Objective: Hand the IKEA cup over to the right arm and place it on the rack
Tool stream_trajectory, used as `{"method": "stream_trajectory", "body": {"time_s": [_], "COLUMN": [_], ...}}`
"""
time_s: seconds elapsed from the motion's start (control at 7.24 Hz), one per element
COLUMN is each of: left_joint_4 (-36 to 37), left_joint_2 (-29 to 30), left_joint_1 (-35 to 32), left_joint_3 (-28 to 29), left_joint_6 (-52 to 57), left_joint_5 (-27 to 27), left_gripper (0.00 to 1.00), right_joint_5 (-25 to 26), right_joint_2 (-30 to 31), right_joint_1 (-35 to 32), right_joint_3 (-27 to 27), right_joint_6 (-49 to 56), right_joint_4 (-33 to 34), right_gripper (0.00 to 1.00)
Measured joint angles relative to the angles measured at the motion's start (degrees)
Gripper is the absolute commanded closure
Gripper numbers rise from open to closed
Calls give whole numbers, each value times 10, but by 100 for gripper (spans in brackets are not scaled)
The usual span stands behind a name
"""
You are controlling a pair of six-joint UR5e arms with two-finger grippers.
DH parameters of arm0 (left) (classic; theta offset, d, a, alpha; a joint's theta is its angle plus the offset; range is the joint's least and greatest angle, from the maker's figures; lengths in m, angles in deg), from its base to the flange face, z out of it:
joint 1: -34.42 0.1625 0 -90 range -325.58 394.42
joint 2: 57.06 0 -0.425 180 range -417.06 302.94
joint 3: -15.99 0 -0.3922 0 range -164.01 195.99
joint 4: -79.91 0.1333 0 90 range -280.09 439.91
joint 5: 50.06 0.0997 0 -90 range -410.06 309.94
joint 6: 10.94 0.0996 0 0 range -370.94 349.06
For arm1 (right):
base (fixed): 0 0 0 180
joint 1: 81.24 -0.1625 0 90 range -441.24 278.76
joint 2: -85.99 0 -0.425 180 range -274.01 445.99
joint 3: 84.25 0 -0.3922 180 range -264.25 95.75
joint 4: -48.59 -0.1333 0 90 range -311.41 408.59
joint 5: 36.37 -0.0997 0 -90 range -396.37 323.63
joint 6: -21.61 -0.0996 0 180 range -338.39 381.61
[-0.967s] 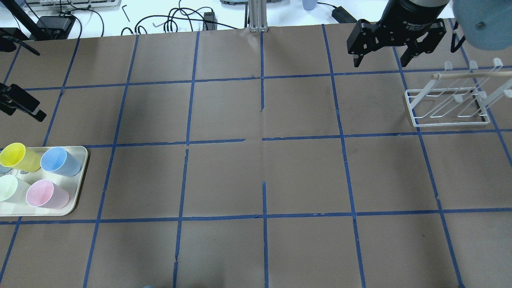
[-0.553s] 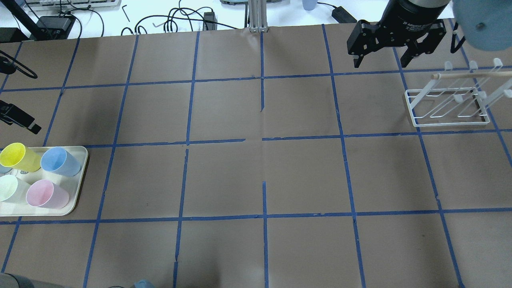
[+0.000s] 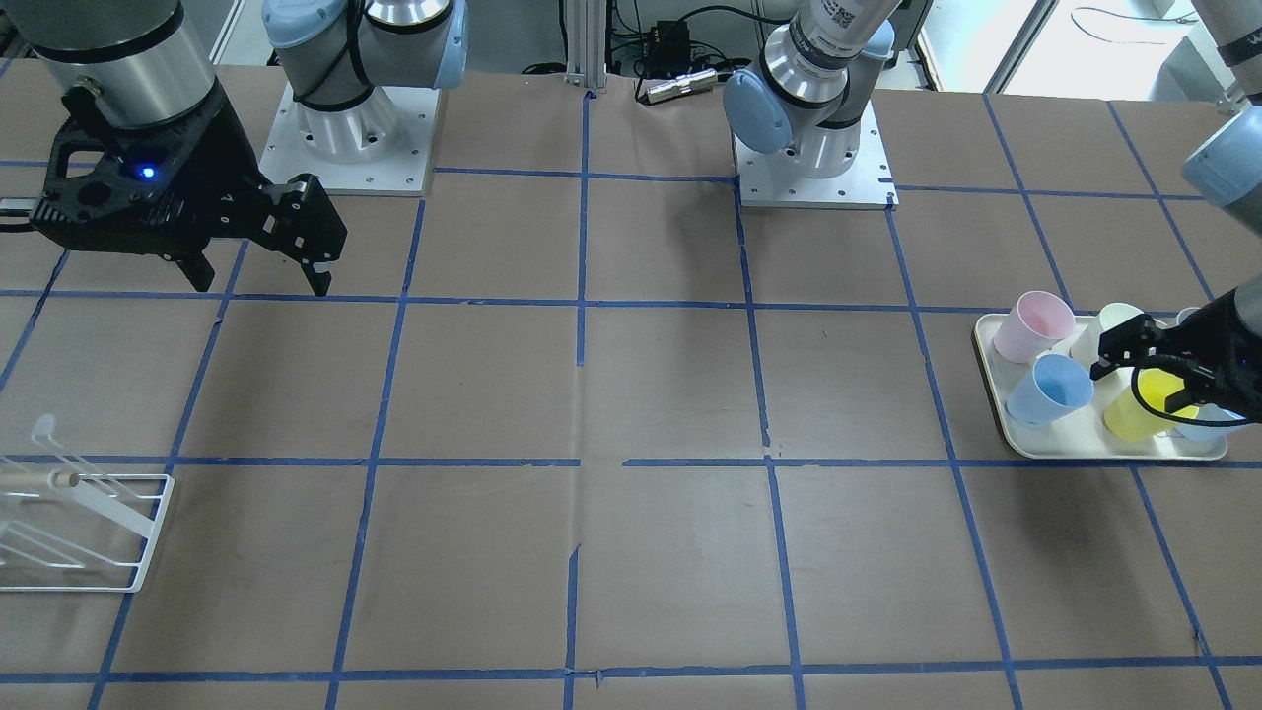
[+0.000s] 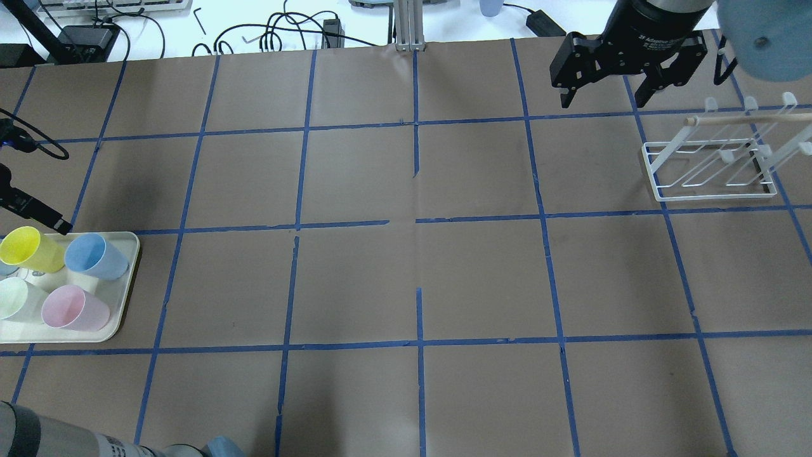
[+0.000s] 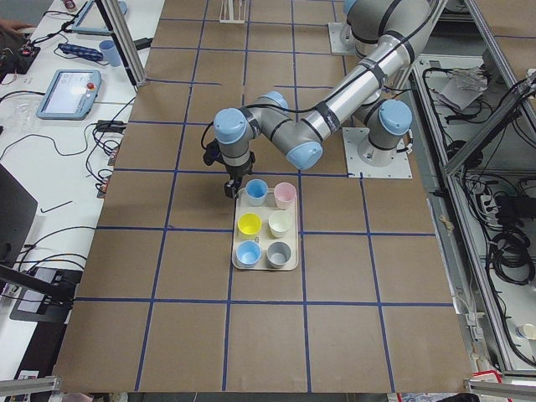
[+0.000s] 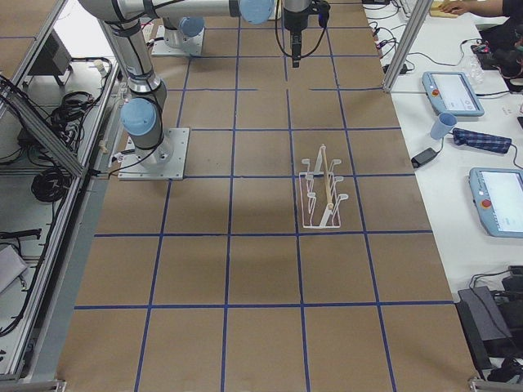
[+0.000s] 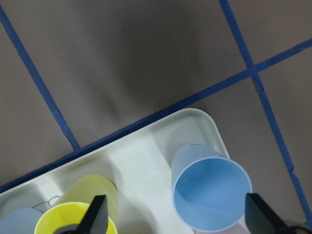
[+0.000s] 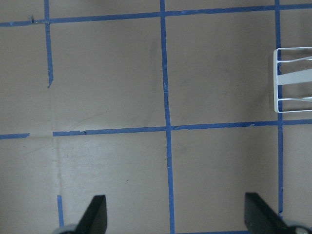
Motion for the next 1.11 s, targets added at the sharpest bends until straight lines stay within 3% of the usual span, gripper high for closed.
{"method": "stream_trajectory", "body": {"time_s": [0.69,1.11], "left_joint_4": [49,71], "left_joint_2": [8,7], "left_joint_1": [1,1], "left_joint_3": [-43,-69], "left_joint_6": [17,18], "left_joint_5": [0,1], "left_gripper": [2,15], "right_joint_5": [0,0], "right_joint_2": [2,2], "right_joint_1": [1,1], "right_joint_3": [3,3], "right_joint_6": [0,0], "right_joint_4": [0,0], "right_gripper": [0,0]}}
